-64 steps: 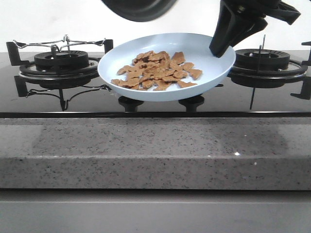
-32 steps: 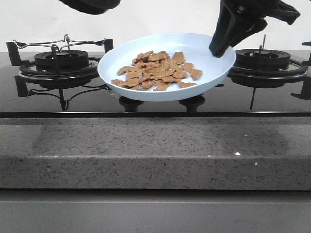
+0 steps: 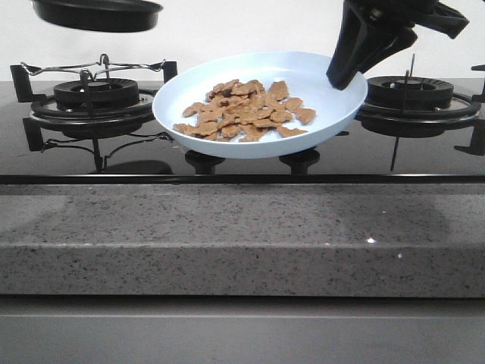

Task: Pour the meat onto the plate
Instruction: 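Lower the empty pan with the left gripper back onto its burner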

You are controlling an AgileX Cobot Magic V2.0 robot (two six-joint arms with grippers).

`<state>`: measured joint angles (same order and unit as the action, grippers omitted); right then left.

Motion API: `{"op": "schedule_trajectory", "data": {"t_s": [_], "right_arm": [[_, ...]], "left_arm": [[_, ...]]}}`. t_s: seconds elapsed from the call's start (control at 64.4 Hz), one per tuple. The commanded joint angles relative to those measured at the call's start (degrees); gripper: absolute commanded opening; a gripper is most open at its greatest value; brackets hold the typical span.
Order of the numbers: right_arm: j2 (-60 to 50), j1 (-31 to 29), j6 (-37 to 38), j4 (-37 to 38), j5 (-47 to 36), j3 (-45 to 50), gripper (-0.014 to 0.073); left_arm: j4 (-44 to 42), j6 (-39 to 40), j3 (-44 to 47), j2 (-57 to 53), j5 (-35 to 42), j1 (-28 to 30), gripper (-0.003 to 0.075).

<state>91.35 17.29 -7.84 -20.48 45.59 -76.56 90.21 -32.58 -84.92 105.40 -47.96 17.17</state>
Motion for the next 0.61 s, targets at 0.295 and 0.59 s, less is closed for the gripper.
{"op": "schedule_trajectory", "data": {"t_s": [0.295, 0.59], "right_arm": [[-2.46, -0.14, -0.38, -1.49, -2.28, -1.57, -0.0060], [-2.46, -0.14, -0.38, -1.49, -2.28, -1.57, -0.0060]], "left_arm": [[1.80, 0.02, -1.81, 0.93, -3.68, 0.97, -0.0020], [-4.01, 1.39, -1.81, 0.93, -2.99, 1.24, -0.0020]]}}
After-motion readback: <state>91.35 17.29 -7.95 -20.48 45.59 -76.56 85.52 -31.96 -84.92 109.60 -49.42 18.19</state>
